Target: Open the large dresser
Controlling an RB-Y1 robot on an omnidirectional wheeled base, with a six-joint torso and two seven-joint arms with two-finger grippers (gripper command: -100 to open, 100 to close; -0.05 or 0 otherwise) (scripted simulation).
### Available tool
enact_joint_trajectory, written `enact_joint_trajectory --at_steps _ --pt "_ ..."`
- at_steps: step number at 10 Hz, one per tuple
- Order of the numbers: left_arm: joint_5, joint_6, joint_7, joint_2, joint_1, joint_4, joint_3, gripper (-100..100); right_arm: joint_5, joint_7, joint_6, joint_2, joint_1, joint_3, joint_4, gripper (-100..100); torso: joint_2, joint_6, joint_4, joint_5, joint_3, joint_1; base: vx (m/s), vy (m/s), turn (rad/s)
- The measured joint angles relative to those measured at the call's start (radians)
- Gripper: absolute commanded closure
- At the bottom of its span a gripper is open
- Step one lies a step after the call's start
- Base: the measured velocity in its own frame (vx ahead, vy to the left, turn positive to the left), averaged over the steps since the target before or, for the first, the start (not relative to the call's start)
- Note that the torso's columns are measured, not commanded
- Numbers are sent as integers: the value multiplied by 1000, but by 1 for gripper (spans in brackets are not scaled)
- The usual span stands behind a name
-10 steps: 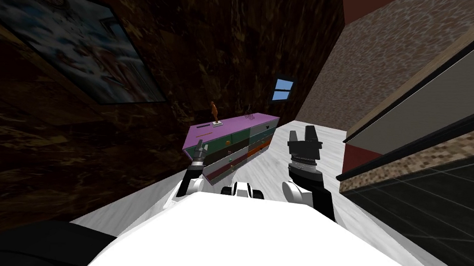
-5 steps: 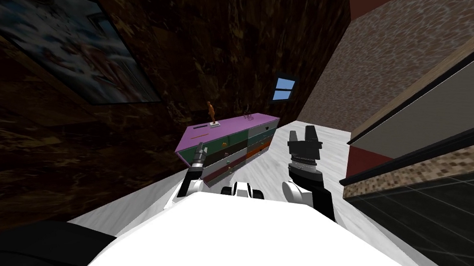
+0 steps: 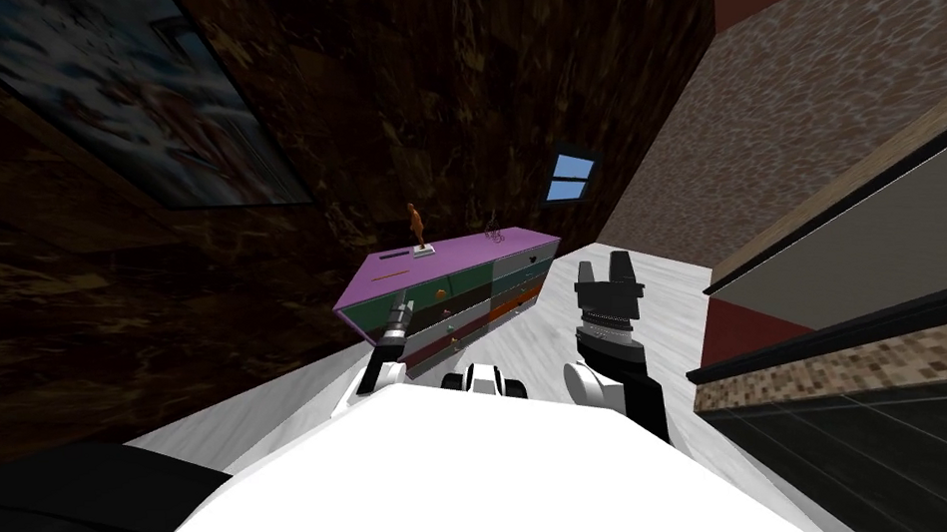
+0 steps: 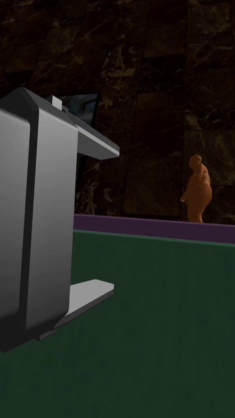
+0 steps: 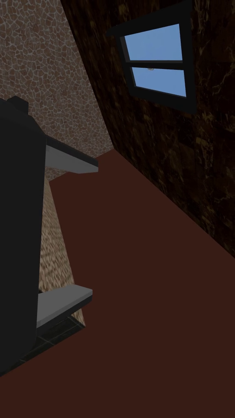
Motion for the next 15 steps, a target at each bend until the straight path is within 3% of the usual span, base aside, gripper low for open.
enact_joint_trajectory --at_steps 2,5,9,13,15 --pt "8 -3 5 4 -17 54 15 -100 0 0 0 0 0 0 0 0 -2 0 -1 0 -1 1 103 -124 44" --pt "12 -10 5 -21 -18 113 26 -100 0 0 0 0 0 0 0 0 -1 0 0 1 -1 2 91 -104 44" --pt "20 -20 7 -81 -39 199 43 -100 0 0 0 0 0 0 0 0 -1 0 0 0 -1 2 72 -93 31" --pt "22 -25 6 -181 -45 238 50 -100 0 0 0 0 0 0 0 0 1 0 0 1 0 2 31 -30 9" --pt "24 -14 6 -182 -43 222 53 -100 0 0 0 0 0 0 0 0 -3 0 -1 1 -1 3 49 6 -13"
